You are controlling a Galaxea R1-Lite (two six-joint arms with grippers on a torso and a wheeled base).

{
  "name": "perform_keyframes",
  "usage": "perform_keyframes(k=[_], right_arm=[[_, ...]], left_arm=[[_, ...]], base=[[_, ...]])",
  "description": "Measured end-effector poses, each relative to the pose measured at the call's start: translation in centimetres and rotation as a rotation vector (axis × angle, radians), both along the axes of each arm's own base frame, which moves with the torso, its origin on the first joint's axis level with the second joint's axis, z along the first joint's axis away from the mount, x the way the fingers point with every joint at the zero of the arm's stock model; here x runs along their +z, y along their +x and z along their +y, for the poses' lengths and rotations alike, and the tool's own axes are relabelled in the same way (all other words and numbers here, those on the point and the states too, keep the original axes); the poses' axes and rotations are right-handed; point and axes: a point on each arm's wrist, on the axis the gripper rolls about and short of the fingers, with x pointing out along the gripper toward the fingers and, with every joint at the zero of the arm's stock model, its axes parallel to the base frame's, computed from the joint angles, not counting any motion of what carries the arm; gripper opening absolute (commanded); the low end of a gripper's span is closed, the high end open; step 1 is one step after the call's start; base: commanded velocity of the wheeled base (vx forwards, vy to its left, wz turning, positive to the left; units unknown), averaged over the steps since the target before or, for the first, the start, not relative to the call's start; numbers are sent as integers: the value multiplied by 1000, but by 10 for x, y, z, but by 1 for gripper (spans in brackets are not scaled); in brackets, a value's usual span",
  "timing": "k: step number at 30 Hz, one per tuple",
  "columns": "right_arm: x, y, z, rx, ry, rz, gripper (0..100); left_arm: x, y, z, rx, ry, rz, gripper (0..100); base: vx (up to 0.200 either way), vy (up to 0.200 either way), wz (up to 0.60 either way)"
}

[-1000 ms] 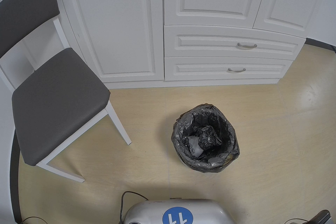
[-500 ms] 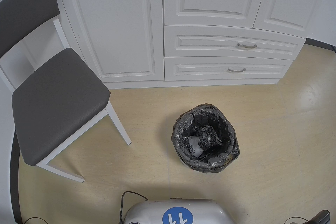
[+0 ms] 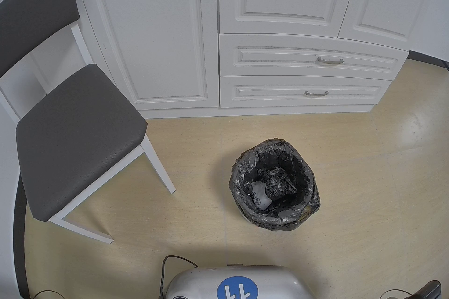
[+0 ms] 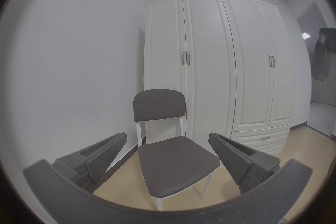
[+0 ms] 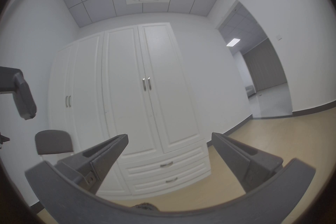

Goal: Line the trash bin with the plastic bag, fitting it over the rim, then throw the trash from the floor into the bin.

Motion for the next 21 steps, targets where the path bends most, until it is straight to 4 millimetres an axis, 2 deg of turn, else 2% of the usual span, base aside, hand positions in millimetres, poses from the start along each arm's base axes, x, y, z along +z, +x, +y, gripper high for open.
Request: perform_keyframes(k=[6,11,15,21], right_arm=[[2,-2,0,-29,-13,-67,100],[0,0,0,-54,-32,-125,100],[-7,4,0,-76,-54,-148,100],[-26,18,0,-100,-82,-118,100]], left_arm=[[-1,8,0,1,1,-80,100],[-10,25,-1,-17,43,-152,100],[-34,47,-2,-60,96,-139,100],[-78,73,-4,-116,136,-10,100]], base=[[0,0,0],[0,0,0],[0,0,0],[0,0,0]])
